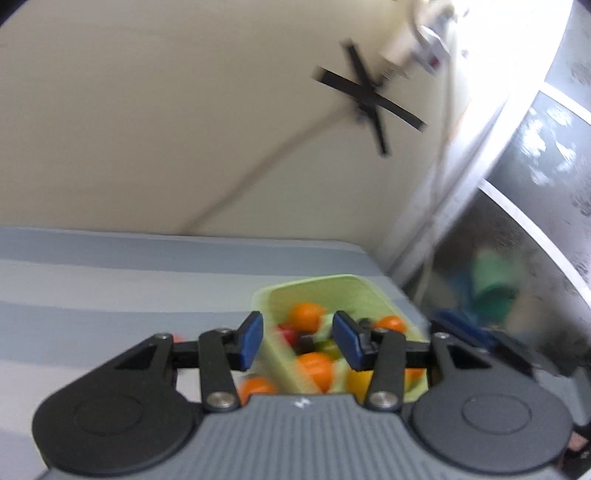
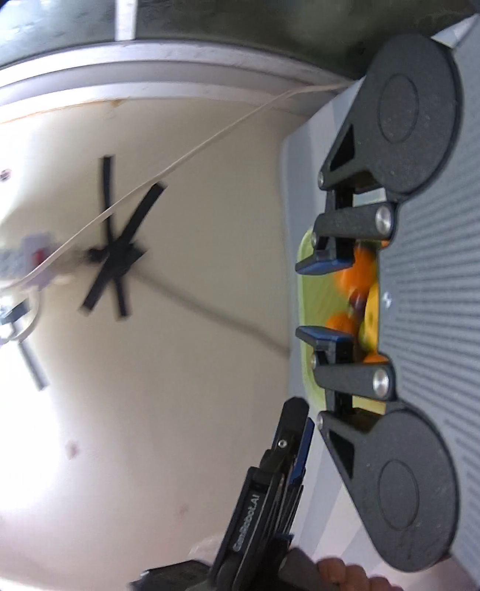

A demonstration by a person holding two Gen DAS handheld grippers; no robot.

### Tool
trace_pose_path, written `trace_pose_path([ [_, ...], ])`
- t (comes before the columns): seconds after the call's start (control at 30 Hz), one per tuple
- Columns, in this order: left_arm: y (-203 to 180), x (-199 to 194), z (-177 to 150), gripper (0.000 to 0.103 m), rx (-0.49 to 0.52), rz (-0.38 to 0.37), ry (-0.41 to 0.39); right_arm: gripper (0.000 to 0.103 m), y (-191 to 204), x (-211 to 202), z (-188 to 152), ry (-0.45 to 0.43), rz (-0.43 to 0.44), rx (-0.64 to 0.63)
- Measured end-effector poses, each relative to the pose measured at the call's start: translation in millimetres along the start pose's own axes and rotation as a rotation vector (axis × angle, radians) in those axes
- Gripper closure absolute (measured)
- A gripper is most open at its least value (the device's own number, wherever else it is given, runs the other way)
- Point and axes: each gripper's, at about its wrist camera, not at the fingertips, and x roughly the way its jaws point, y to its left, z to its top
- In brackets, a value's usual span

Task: Organize fruits
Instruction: 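Grasp a mandarin orange with the left gripper while the right grasps another mandarin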

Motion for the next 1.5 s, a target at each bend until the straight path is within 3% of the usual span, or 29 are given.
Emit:
trace_pose_path([
  [0.13, 40, -25, -16, 0.060, -0.064, 0.073, 0.003, 0.070, 25, -14, -9, -0.045, -0.061, -0.103],
  [0.27, 70, -36, -29, 0.060, -0.134, 0.100, 0.011, 0.070, 20, 5, -10, 0.025, -0.085, -0.072],
  [0.33, 78, -37, -31, 0.060, -0.142, 0.106, 0.003, 0.069, 22, 4, -8, 0.035, -0.037, -0.033],
  [0.4, 83, -32, -26, 0.060, -0.138, 0.103, 0.003, 0.064, 38, 0, -5, 0.035, 0.012, -0.071],
  [0.47, 84, -21, -18, 0.060, -0.124, 0.087, 0.016, 0.064, 61, 4, -1, 0.088, 0.081, -0.171],
  [0.5, 85, -13, -15, 0.058, -0.119, 0.077, 0.025, 0.065, 71, 10, 2, 0.140, 0.141, -0.220],
  [0.53, 85, -6, -11, 0.049, -0.115, 0.070, 0.035, 0.065, 83, 18, 4, 0.205, 0.206, -0.283],
  [0.6, 85, 11, -8, 0.048, -0.109, 0.078, 0.050, 0.066, 102, 39, 7, 0.321, 0.260, -0.410],
  [0.87, 80, 52, -10, 0.048, -0.073, 0.071, 0.092, 0.067, 158, 103, -14, 0.607, 0.249, -0.993],
  [1.0, 77, 59, -15, 0.053, -0.036, 0.078, 0.080, 0.069, 170, 119, -28, 0.679, 0.222, -1.151],
  [1.07, 72, 60, -19, 0.069, 0.004, 0.119, 0.067, 0.069, 176, 122, -30, 0.689, 0.215, -1.197],
  [1.17, 70, 54, -24, 0.073, 0.011, 0.117, 0.055, 0.072, 178, 118, -32, 0.683, 0.213, -1.218],
  [1.23, 70, 42, -28, 0.073, 0.010, 0.119, 0.052, 0.072, 176, 106, -30, 0.655, 0.228, -1.164],
  [1.4, 66, -12, -58, 0.073, 0.004, 0.078, 0.026, 0.072, 160, 38, -12, 0.538, 0.340, -0.781],
  [1.5, 56, -45, -87, 0.073, 0.008, 0.051, 0.031, 0.072, 143, -9, -26, 0.482, 0.374, -0.541],
])
